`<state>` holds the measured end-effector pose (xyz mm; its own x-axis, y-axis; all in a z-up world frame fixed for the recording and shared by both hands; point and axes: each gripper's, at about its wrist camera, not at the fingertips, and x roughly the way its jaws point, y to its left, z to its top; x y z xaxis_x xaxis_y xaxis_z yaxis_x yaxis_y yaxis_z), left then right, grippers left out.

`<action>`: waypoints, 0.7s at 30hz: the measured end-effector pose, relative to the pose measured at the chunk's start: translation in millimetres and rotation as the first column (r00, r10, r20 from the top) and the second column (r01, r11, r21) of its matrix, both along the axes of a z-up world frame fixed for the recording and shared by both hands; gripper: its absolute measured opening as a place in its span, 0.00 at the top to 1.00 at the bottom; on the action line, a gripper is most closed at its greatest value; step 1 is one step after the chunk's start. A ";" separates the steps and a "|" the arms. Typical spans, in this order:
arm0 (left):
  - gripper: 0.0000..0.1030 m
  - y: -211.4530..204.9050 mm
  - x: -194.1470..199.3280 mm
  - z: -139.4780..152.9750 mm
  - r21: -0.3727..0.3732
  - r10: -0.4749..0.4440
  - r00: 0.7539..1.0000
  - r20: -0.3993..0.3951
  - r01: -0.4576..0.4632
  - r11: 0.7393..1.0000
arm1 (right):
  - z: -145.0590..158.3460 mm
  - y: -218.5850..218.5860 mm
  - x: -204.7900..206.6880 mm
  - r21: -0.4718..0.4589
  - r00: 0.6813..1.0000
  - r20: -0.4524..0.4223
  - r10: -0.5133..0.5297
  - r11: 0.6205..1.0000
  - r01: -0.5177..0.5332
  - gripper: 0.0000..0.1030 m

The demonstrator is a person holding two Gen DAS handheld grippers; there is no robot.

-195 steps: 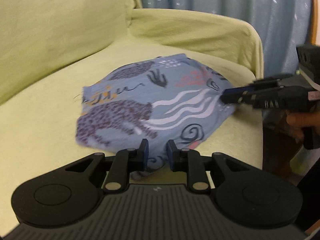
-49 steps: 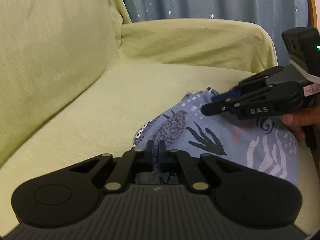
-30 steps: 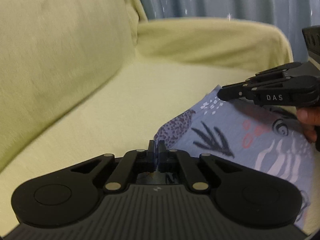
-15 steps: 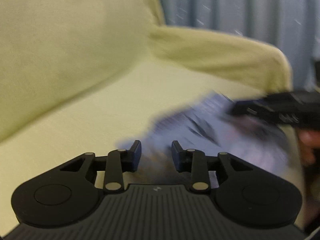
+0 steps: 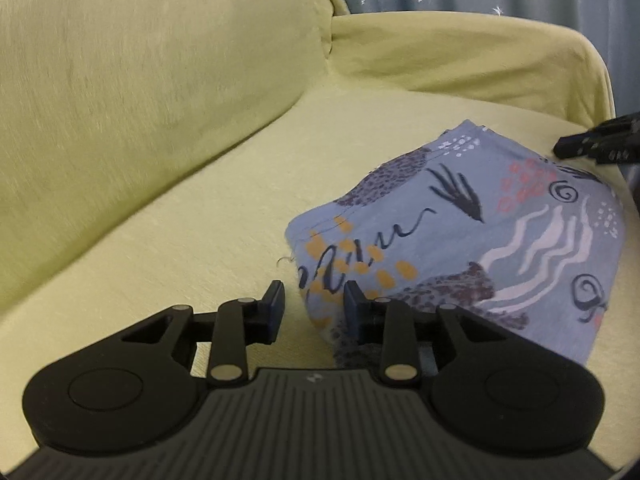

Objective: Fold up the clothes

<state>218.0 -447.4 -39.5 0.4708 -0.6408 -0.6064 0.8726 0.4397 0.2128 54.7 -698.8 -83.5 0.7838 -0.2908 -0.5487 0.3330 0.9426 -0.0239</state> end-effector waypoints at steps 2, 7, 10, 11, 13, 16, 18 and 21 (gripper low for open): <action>0.73 1.9 -20.5 6.6 -0.001 -0.025 0.999 0.035 0.025 1.000 | 3.6 -8.1 -18.1 0.027 0.998 0.022 -0.064 0.998 0.064 0.77; 0.72 -2.5 -72.9 8.2 0.006 -0.148 0.988 0.035 0.148 0.989 | 25.3 25.7 -55.0 0.075 0.991 0.099 0.092 0.992 -0.100 0.77; 0.82 -6.4 -89.5 -9.0 0.060 -0.201 0.979 0.019 0.199 0.978 | 27.2 57.4 -68.5 0.062 0.965 0.098 0.245 0.966 -0.251 0.77; 0.82 -3.9 -89.7 -11.2 0.053 -0.192 0.981 0.019 0.191 0.980 | 27.5 67.5 -72.6 0.061 0.951 0.097 0.293 0.952 -0.299 0.77; 0.82 -0.6 -86.0 -12.8 0.044 -0.164 0.986 0.005 0.164 0.986 | 19.2 74.9 -67.1 0.107 0.937 0.076 0.342 0.931 -0.349 0.78; 0.72 5.6 -71.7 -9.8 0.031 -0.092 0.994 -0.061 0.094 0.995 | 6.0 72.2 -58.6 0.109 0.935 -0.021 0.353 0.931 -0.349 0.82; 0.71 4.0 -66.5 -7.5 0.041 -0.073 0.994 -0.087 0.077 0.996 | 4.6 60.5 -58.3 0.135 0.942 -0.048 0.331 0.937 -0.322 0.92; 0.71 -9.6 -79.0 1.6 0.117 -0.073 0.997 -0.027 0.076 0.990 | 15.2 39.3 -59.8 0.179 0.974 -0.046 0.223 0.961 -0.211 0.94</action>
<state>139.0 -457.0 -37.9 0.4096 -0.5970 -0.6898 0.9072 0.3462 0.2391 -5.1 -659.5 -68.3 0.7783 -0.0144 -0.6278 0.1231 0.9838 0.1301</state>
